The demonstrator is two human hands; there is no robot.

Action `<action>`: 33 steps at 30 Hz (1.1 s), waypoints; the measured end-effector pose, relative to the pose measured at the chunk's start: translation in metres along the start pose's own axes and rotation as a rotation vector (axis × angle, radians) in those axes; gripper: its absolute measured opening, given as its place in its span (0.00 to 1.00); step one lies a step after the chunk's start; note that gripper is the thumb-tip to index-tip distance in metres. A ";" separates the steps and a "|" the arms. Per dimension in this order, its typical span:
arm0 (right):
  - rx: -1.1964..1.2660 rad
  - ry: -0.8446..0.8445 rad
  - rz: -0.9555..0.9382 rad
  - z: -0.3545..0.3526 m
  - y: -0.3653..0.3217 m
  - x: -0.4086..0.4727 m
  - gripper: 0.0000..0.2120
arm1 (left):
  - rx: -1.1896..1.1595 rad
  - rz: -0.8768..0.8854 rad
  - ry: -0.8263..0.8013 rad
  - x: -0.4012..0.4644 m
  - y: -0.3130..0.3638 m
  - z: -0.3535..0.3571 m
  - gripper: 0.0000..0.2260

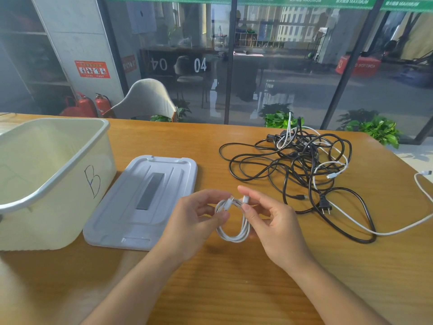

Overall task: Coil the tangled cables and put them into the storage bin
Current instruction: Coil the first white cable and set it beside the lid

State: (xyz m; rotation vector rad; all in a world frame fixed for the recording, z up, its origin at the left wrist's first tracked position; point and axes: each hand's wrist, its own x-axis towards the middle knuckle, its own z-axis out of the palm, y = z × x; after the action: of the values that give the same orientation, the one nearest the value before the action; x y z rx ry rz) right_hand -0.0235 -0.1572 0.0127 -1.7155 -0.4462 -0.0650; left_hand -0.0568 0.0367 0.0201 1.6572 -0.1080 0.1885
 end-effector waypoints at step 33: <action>-0.026 -0.027 0.081 0.000 0.006 0.003 0.29 | -0.036 -0.018 0.145 0.007 -0.017 -0.002 0.09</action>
State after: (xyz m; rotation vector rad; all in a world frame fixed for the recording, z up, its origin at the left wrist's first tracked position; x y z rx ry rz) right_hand -0.0186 -0.1570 0.0082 -1.7602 -0.3966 0.0104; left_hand -0.0465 0.0407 0.0048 1.6029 0.0135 0.2908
